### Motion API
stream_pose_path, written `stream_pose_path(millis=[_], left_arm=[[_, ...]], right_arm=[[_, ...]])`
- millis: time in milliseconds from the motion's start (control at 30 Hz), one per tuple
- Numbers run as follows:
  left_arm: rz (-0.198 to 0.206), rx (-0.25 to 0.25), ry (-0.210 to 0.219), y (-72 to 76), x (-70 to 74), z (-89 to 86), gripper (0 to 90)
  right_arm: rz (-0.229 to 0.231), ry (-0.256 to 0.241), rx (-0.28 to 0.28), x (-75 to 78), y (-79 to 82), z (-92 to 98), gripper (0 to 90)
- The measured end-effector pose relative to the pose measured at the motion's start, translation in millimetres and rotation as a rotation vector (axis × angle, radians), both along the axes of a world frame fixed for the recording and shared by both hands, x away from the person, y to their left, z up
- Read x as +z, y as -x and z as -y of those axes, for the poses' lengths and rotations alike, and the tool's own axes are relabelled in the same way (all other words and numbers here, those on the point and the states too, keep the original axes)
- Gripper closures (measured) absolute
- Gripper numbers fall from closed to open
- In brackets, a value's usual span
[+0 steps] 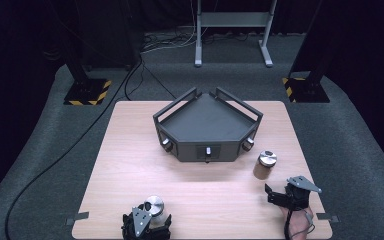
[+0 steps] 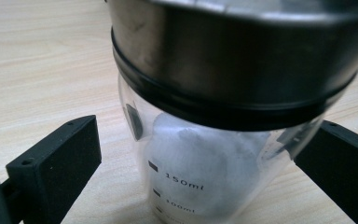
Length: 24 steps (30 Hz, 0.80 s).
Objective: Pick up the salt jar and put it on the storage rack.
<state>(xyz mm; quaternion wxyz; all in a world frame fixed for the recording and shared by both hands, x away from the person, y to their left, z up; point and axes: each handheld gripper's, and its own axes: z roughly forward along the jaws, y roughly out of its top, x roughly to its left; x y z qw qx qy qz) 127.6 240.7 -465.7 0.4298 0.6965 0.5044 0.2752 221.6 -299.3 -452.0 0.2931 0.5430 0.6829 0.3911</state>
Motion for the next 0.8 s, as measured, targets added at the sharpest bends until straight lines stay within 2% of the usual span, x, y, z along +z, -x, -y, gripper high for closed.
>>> stream_pose_path(millis=[67,300,400,800], left_arm=[[-0.001,0.003,-0.003,-0.2,0.5,0.5,5.0],[0.003,-0.026,0.030,-1.0,-1.2,-6.6,23.3],[0.013,-0.024,0.027,0.5,-2.2,-7.0,28.9],[0.030,-0.037,0.009,2.1,-3.7,-7.7,30.8]], right_arm=[[-0.003,0.003,0.002,0.4,-0.6,-0.4,0.0],[-0.004,0.004,0.003,0.5,-0.8,-0.6,0.0],[-0.004,0.005,0.003,0.6,-0.9,-0.8,0.0],[-0.005,0.007,0.003,0.7,-1.1,-1.1,0.0]])
